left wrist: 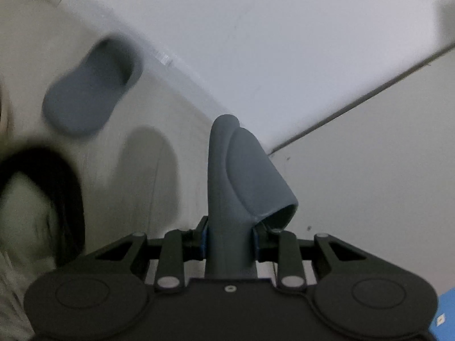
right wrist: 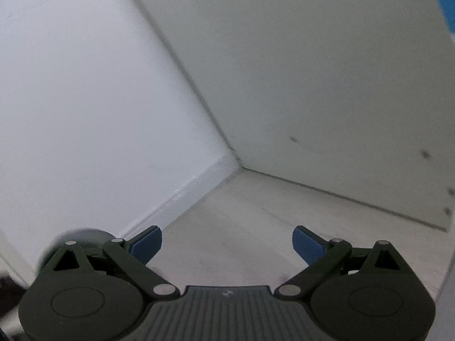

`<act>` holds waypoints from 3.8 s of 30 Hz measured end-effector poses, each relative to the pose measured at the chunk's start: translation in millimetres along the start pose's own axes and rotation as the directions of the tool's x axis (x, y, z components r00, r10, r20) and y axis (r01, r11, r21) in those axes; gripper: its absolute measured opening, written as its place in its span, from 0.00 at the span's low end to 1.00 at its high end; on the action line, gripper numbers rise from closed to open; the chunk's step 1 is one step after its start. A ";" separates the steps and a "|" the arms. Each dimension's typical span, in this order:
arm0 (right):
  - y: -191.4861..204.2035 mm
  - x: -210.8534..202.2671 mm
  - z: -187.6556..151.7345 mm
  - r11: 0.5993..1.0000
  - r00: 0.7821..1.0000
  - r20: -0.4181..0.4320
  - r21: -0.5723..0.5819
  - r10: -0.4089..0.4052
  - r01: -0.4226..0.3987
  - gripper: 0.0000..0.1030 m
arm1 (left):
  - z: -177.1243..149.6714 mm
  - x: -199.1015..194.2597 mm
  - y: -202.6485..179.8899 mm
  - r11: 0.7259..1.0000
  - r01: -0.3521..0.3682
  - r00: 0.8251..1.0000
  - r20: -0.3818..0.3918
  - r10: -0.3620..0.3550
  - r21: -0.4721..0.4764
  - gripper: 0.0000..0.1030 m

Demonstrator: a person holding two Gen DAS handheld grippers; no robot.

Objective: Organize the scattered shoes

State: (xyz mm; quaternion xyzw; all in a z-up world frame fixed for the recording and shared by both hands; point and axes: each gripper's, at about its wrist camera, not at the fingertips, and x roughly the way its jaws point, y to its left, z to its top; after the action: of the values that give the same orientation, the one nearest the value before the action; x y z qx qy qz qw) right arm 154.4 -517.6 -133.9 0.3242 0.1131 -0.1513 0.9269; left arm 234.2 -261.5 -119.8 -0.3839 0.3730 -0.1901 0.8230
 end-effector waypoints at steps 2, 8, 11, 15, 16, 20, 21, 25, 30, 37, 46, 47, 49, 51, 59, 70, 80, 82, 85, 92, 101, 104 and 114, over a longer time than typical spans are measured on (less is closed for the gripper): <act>-7.3 -6.0 5.1 1.000 1.000 0.022 0.013 0.007 -0.008 0.95 | -13.5 9.1 10.0 1.000 -0.031 1.000 0.006 0.031 -0.001 0.28; -7.5 -10.5 7.1 0.999 0.999 0.028 0.004 0.038 -0.038 0.95 | -36.5 22.2 36.5 0.997 -0.032 0.999 -0.007 0.031 -0.073 0.28; -3.6 -10.5 5.4 0.999 0.999 0.021 -0.028 0.039 -0.038 0.95 | -42.1 23.0 37.7 0.999 -0.027 1.000 0.000 0.027 -0.030 0.28; 3.5 -6.1 3.1 0.996 0.999 -0.025 -0.072 0.046 -0.048 0.95 | -46.2 24.9 37.0 0.999 -0.051 0.998 -0.024 0.051 0.008 0.29; 5.2 -5.6 3.8 0.996 0.999 -0.031 -0.078 0.045 -0.047 0.95 | -49.1 25.7 35.8 0.998 -0.060 0.998 -0.032 0.061 0.029 0.29; 12.3 -1.5 3.3 0.993 0.998 -0.053 -0.109 0.042 -0.048 0.95 | -59.0 23.7 34.0 0.995 -0.080 0.996 -0.024 0.081 0.055 0.28; 13.2 0.2 3.5 0.993 0.997 -0.055 -0.109 0.045 -0.051 0.95 | -59.7 23.9 33.7 0.995 -0.080 0.996 -0.025 0.082 0.062 0.28; 10.8 5.7 3.1 0.993 0.996 -0.067 -0.095 0.057 -0.063 0.95 | -63.1 27.6 30.2 0.990 -0.106 0.993 -0.040 0.110 0.094 0.32; 11.0 9.3 1.7 0.994 0.995 -0.081 -0.092 0.059 -0.066 0.95 | -71.7 36.8 19.4 0.968 -0.163 0.983 -0.057 0.177 0.192 0.37; 7.9 14.4 0.0 0.993 0.993 -0.095 -0.085 0.068 -0.076 0.95 | -69.3 43.1 14.4 0.956 -0.191 0.973 -0.087 0.215 0.224 0.42; 7.9 16.1 -2.2 0.994 0.990 -0.125 -0.083 0.063 -0.074 0.95 | -76.5 48.6 9.2 0.929 -0.129 0.965 -0.173 0.199 0.348 0.53; 8.7 16.3 -2.4 0.994 0.990 -0.126 -0.086 0.061 -0.072 0.95 | -77.1 48.7 8.1 0.926 -0.127 0.963 -0.179 0.201 0.356 0.53; 10.2 17.4 -2.0 0.994 0.990 -0.129 -0.084 0.065 -0.076 0.95 | -77.6 49.4 6.5 0.924 -0.128 0.959 -0.191 0.208 0.361 0.53; 10.7 17.4 -2.2 0.993 0.989 -0.131 -0.081 0.069 -0.080 0.95 | -83.2 44.2 0.9 0.921 -0.134 0.954 -0.205 0.219 0.365 0.53; 12.0 21.3 -5.5 0.992 0.986 -0.149 -0.093 0.069 -0.084 0.95 | -52.2 31.5 -9.8 0.938 -0.160 0.939 -0.246 0.241 0.306 0.53; 14.6 20.9 -8.7 0.992 0.991 -0.127 -0.112 0.047 -0.061 0.96 | -6.6 -33.2 -25.6 0.912 -0.175 0.981 -0.015 0.194 0.371 0.57; 51.5 31.5 -31.1 0.949 0.981 -0.186 -0.299 0.048 -0.103 1.00 | 109.4 -8.7 -22.7 0.818 -0.302 0.953 0.132 0.273 0.489 0.60; 57.7 33.3 -34.5 0.940 0.981 -0.189 -0.326 0.039 -0.100 1.00 | 122.8 9.9 -23.1 0.790 -0.330 0.944 0.151 0.295 0.517 0.60; 61.6 35.5 -38.4 0.935 0.978 -0.203 -0.336 0.043 -0.111 1.00 | 144.0 51.5 -19.5 0.758 -0.350 0.934 0.141 0.329 0.551 0.58; 61.6 48.4 -45.8 0.933 0.971 -0.239 -0.349 -0.001 -0.085 1.00 | 172.5 133.7 -0.3 0.628 -0.460 0.873 0.191 0.448 0.628 0.46; 70.1 51.1 -53.3 0.913 0.965 -0.264 -0.394 0.003 -0.111 1.00 | 196.1 145.9 32.1 0.639 -0.436 0.883 0.163 0.441 0.633 0.37; 71.5 51.8 -54.6 0.908 0.964 -0.267 -0.404 -0.002 -0.110 1.00 | 200.3 130.9 35.2 0.726 -0.378 0.920 0.147 0.363 0.574 0.19; 73.0 55.2 -54.8 0.908 0.962 -0.272 -0.405 -0.011 -0.104 1.00 | 177.6 63.4 9.6 0.777 -0.303 0.950 0.240 0.199 0.552 0.16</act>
State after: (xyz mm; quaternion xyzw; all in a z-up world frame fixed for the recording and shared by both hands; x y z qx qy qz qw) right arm 225.3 -439.9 -151.3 0.1396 0.2593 -0.0562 0.9540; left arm 410.5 -206.3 -81.1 -0.0747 0.2737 -0.1502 0.9471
